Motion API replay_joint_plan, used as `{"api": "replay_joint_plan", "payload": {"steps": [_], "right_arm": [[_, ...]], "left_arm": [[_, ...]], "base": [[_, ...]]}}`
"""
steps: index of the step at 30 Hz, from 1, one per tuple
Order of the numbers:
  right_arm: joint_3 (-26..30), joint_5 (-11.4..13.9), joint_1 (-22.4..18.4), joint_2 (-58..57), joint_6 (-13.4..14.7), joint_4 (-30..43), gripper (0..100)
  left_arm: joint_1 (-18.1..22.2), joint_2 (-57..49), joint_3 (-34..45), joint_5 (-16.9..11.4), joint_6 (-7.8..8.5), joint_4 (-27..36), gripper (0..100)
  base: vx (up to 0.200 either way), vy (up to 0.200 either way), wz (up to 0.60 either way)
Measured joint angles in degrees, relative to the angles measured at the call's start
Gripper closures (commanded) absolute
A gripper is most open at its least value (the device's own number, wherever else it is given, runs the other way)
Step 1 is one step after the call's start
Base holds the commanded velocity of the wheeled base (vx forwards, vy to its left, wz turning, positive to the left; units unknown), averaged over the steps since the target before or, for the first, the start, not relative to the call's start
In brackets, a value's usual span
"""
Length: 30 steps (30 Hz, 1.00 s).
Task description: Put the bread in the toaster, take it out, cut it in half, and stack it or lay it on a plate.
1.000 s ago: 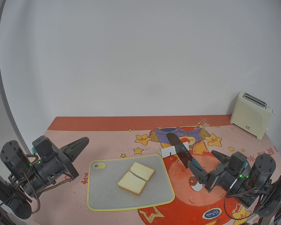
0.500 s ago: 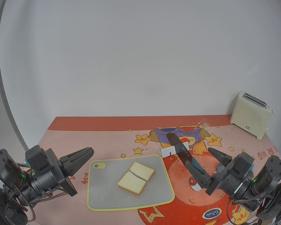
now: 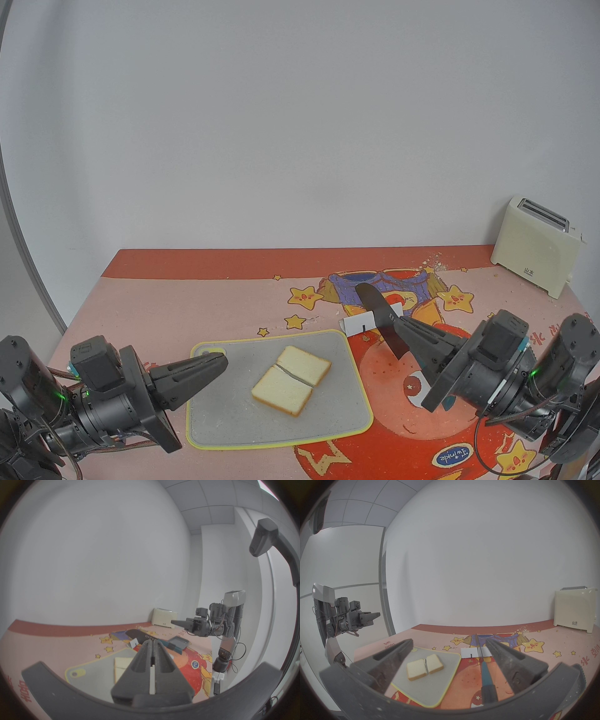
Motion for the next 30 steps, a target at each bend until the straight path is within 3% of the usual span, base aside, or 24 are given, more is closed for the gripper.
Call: {"api": "replay_joint_plan", "payload": {"steps": [6,14,17,21,24,26,30], "right_arm": [[-6.83,3.6,-0.66,-0.88,0.46,16.18,100],[-19.18,6.11,-2.49,-1.51,3.22,36.08,100],[-22.15,6.44,-3.06,-1.57,4.23,41.39,100],[-24.78,6.7,-3.41,-1.01,8.97,44.2,100],[-26.32,6.41,-3.56,0.74,10.81,44.62,100],[-27.64,5.62,-3.63,2.51,11.65,44.68,100],[-29.38,3.56,-3.61,6.06,12.95,44.81,100]], "left_arm": [[-0.56,0.55,0.04,3.6,-3.15,4.55,100],[-1.5,4.07,-1.12,8.74,-9.19,7.86,100],[-2.99,5.71,-2.15,12.57,-13.2,8.96,100],[-5.46,8.27,-4.99,19.4,-18.15,13.45,100],[-6.9,9.92,-6.78,20.93,-21.35,15.56,100],[-7.69,10.83,-8.05,21.42,-24.44,16.43,100],[-8.5,11.89,-10.36,21.78,-28.06,19.86,100]], "base": [[0.0,0.0,0.0],[0.0,0.0,0.0],[0.0,0.0,0.0],[0.0,0.0,0.0],[0.0,0.0,0.0],[0.0,0.0,0.0],[0.0,0.0,0.0]]}}
